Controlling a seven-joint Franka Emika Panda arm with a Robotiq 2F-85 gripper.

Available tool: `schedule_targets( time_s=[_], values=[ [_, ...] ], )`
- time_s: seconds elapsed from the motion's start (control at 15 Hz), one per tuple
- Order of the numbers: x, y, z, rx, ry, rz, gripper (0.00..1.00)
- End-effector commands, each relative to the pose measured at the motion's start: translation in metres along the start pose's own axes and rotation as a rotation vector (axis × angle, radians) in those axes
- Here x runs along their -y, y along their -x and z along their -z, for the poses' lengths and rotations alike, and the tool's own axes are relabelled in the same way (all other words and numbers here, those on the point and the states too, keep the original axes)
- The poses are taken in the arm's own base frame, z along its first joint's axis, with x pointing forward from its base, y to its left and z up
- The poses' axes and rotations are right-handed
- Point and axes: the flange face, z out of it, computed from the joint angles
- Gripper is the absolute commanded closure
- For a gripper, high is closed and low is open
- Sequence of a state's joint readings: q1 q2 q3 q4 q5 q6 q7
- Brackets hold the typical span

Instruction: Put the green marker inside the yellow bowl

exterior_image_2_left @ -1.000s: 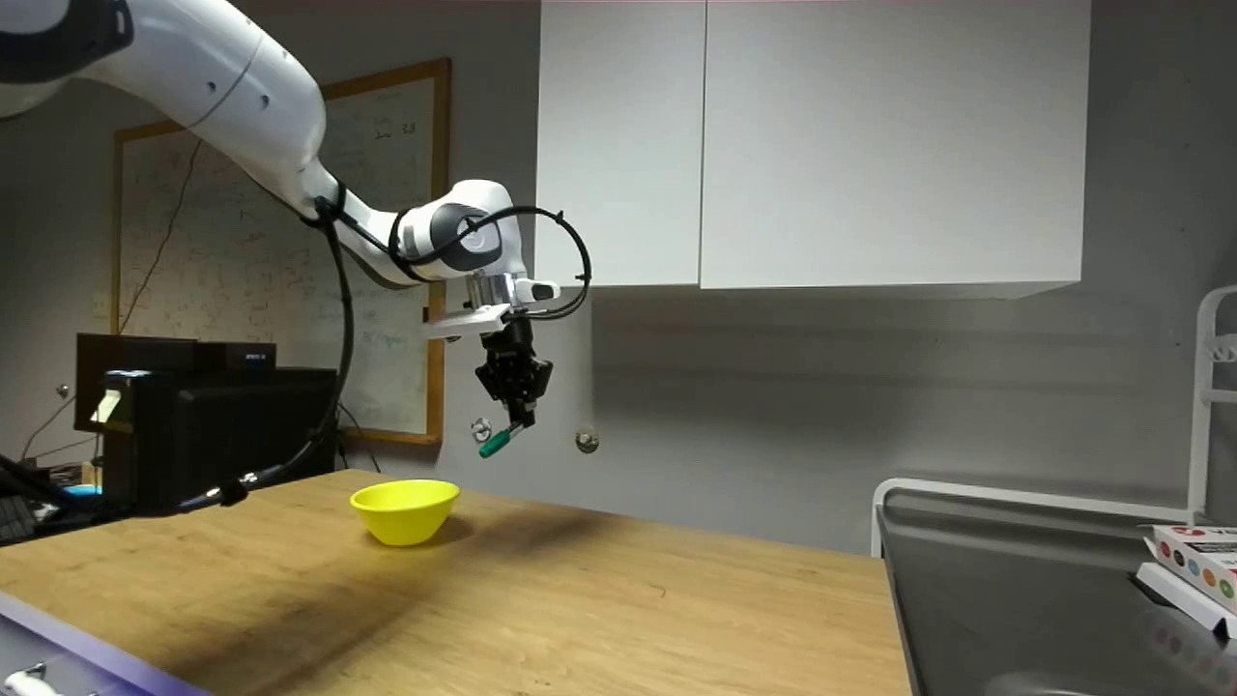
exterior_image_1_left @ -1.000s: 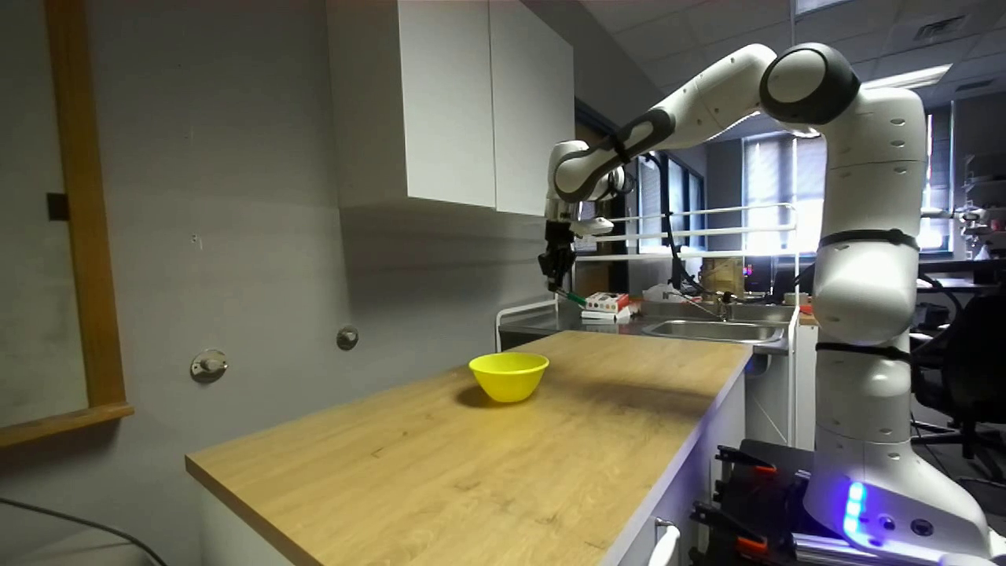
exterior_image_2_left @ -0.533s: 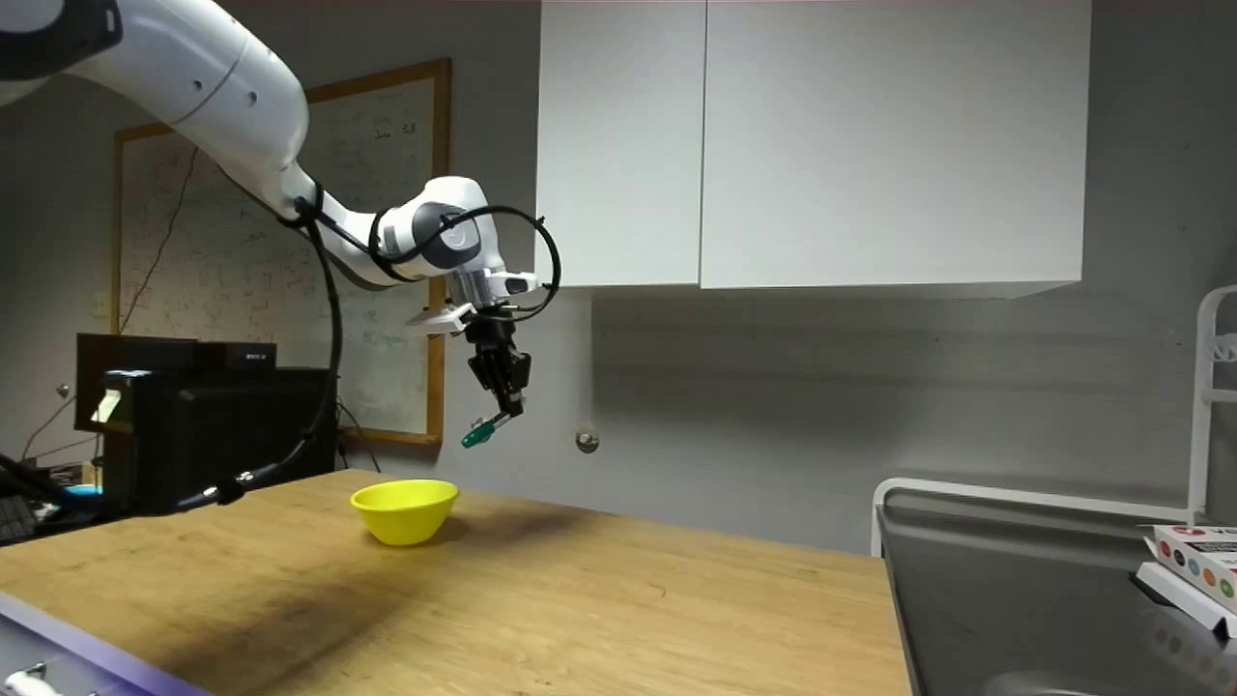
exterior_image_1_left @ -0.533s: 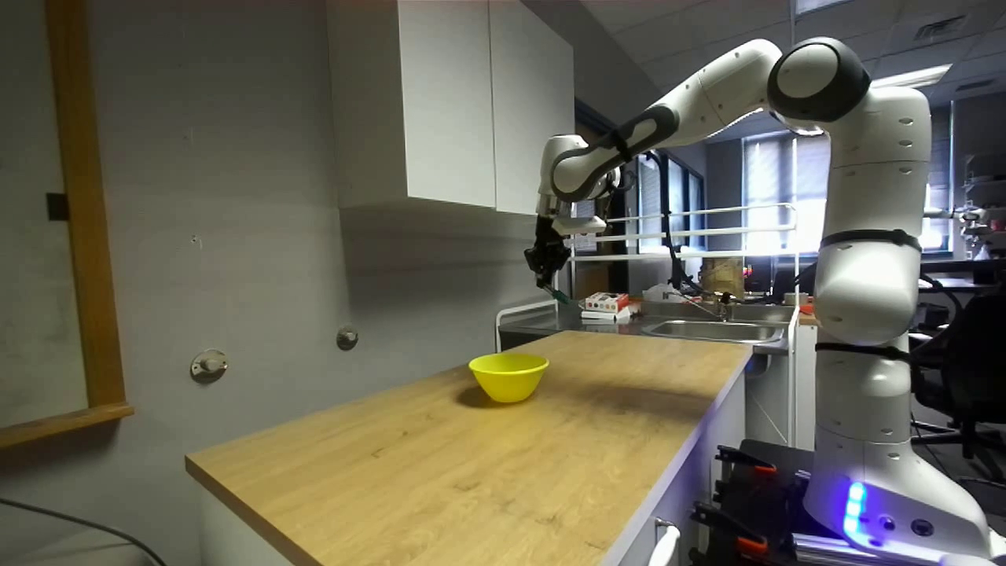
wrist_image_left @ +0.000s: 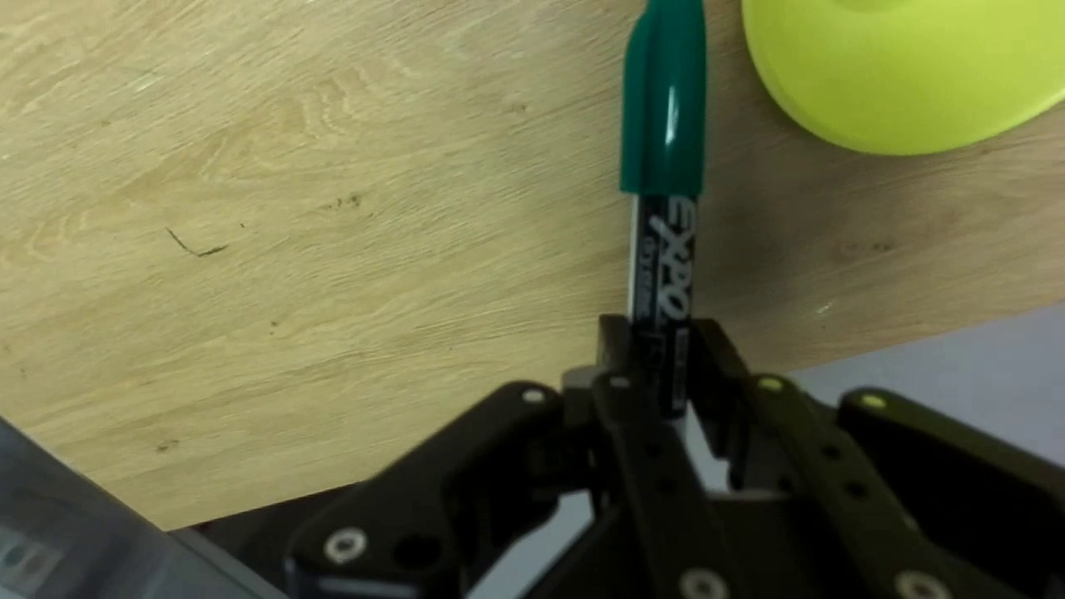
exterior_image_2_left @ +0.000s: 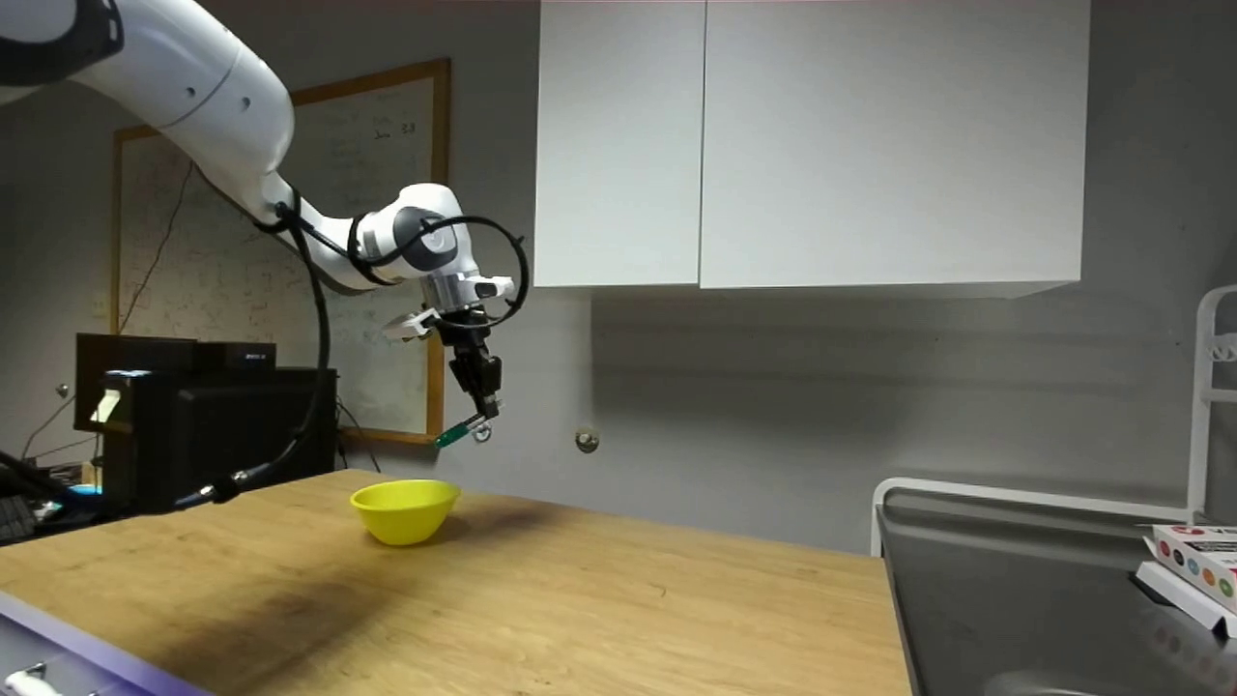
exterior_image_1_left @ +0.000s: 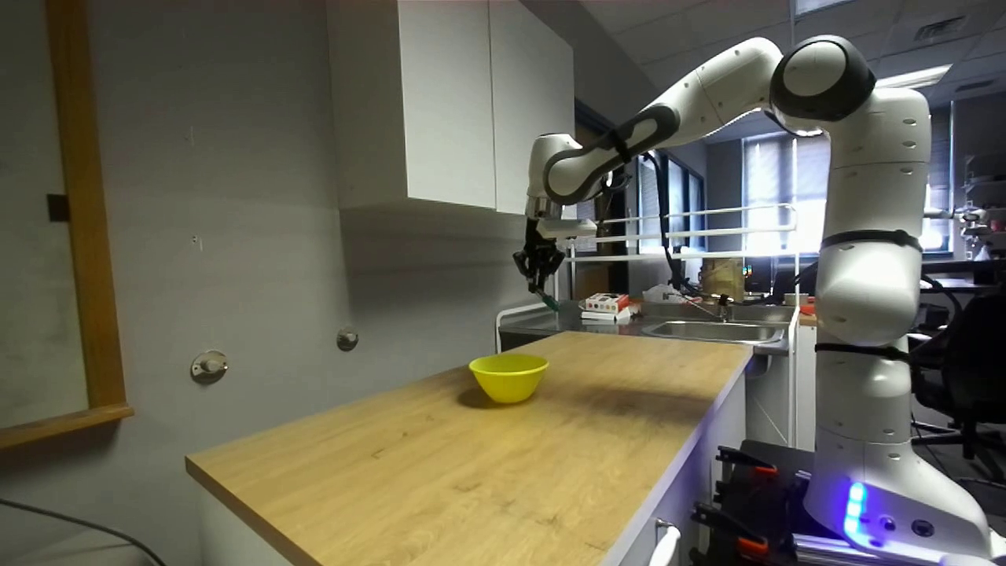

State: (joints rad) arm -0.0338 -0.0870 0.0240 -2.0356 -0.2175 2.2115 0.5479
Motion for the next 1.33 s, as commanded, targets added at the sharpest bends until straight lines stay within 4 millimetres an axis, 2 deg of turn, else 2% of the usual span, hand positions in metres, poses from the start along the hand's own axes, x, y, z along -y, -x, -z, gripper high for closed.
schedule_targets(
  time_s=[0.0,0.2,0.33,0.53,0.73,1.27],
  values=[
    [0.050,0.039,-0.008,-0.005,0.054,0.043,0.92],
    [0.096,0.075,-0.018,-0.011,0.093,0.125,0.92],
    [0.120,0.092,-0.025,-0.017,0.118,0.173,0.92],
    [0.143,0.103,-0.036,-0.044,0.145,0.221,0.93],
    [0.150,0.098,-0.051,-0.062,0.163,0.247,0.93],
    [0.149,0.057,-0.088,-0.141,0.211,0.281,0.93]
  ],
)
